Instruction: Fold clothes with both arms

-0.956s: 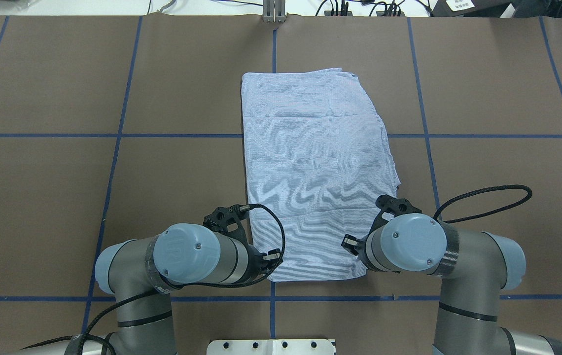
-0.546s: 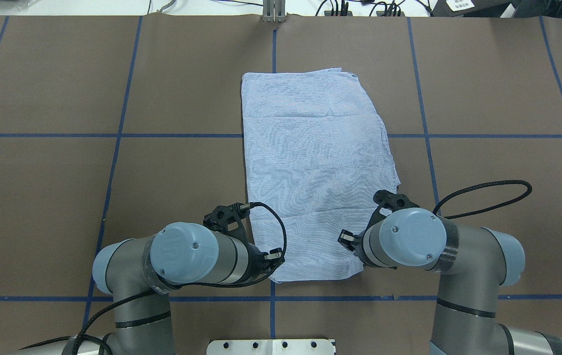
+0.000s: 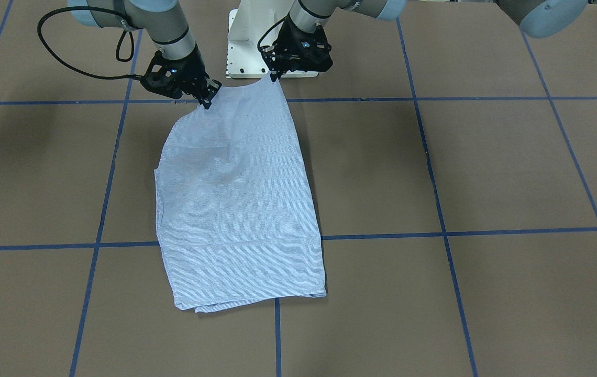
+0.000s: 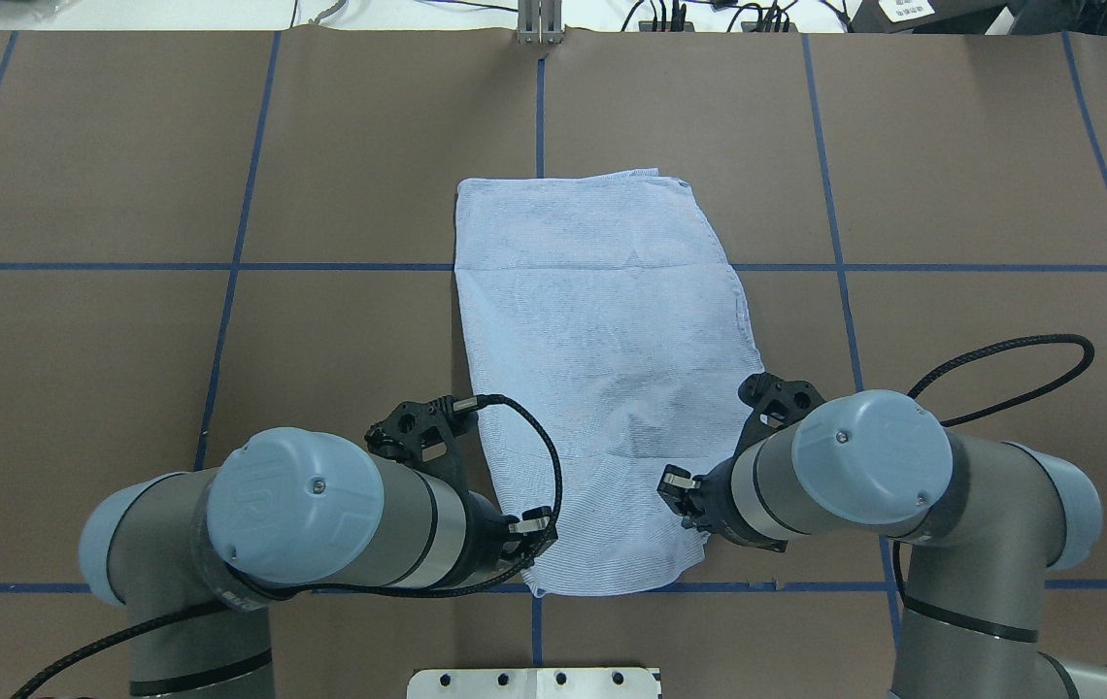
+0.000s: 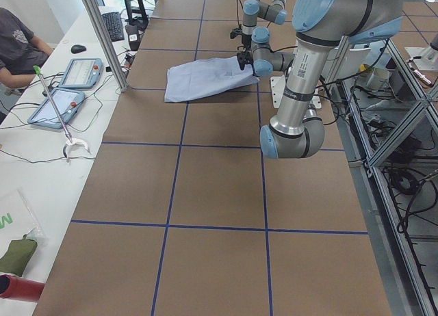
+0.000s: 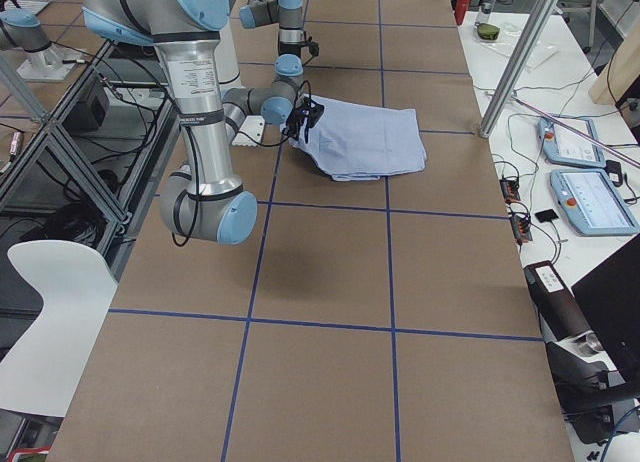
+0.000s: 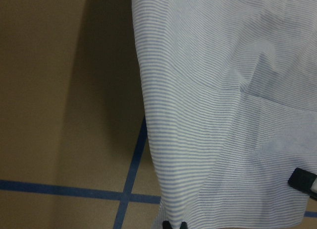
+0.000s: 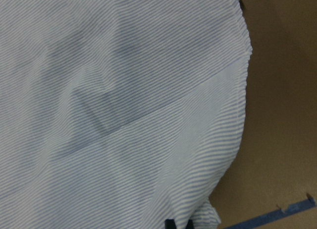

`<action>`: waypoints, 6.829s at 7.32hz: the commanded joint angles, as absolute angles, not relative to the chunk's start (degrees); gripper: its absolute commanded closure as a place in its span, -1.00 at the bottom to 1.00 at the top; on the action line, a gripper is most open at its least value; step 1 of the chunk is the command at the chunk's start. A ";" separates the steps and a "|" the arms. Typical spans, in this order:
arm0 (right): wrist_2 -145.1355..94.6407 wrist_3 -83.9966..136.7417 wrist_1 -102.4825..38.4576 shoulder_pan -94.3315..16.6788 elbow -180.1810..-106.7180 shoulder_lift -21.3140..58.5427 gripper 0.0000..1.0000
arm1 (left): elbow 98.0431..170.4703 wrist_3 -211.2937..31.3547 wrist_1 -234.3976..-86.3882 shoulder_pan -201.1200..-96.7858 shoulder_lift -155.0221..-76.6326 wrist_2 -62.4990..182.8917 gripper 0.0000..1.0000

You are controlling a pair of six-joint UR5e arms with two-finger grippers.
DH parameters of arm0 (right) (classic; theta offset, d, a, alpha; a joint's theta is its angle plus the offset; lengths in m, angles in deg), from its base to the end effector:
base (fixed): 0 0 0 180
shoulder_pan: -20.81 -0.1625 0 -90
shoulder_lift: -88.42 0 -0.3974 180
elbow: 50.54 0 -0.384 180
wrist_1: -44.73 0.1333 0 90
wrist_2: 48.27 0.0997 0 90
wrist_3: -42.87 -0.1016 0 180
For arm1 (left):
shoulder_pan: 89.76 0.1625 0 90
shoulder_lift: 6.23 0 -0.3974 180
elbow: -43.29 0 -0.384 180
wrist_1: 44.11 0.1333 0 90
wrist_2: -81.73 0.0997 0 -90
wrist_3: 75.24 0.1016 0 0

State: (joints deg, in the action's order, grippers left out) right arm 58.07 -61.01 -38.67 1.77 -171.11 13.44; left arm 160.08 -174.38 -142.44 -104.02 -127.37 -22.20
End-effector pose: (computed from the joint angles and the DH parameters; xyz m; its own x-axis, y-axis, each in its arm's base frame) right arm -0.4478 -0.2653 0.2530 0.5379 0.4292 0.7256 -0.2390 0.9030 -0.3570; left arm 0.4964 -0.2385 0.1257 0.3812 -0.2560 -0.8884 0.0872 0.9666 -0.2411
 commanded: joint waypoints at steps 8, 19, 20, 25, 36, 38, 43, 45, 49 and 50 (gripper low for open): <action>75.13 -64.79 -41.57 4.55 -182.91 12.22 1.00 | 176.97 -174.29 -123.22 -102.15 -126.82 -30.07 1.00; 74.69 -51.99 -41.40 -16.89 -156.48 29.17 1.00 | 153.44 -160.76 -140.34 -120.51 -129.02 -30.07 1.00; 74.69 -49.18 -41.40 -17.25 -152.97 31.01 1.00 | 151.50 -160.76 -141.75 -120.78 -129.02 -30.07 1.00; 74.51 -39.40 -40.87 -18.39 -141.17 36.83 1.00 | 143.59 -160.93 -150.17 -121.92 -129.10 -29.98 1.00; 74.78 -30.10 -36.82 -26.01 -144.49 34.99 -1.00 | 148.81 -153.33 -147.93 -131.40 -125.52 -29.98 -0.98; 75.21 -13.04 -37.09 -33.38 -147.82 26.85 -1.00 | 152.44 -143.58 -143.28 -136.84 -123.48 -30.15 -0.98; 80.20 32.52 -53.09 -52.28 -153.29 13.83 -1.00 | 154.73 -106.60 -142.11 -158.00 -108.67 -41.74 -0.99; 82.59 41.52 -52.91 -58.62 -152.50 7.16 -1.00 | 155.18 -78.10 -142.02 -168.62 -98.30 -41.84 -0.99; 88.31 51.92 -52.30 -70.06 -142.22 3.08 -1.00 | 147.97 -71.71 -147.78 -177.73 -93.68 -44.64 -0.99; 88.23 51.93 -52.30 -70.42 -142.21 2.99 -1.00 | 147.53 -71.38 -150.70 -178.08 -92.81 -44.66 -0.99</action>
State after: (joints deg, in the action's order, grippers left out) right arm 87.90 51.47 -52.40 -69.02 -142.94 3.29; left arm 148.41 -71.69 -146.90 -177.41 -93.60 -44.15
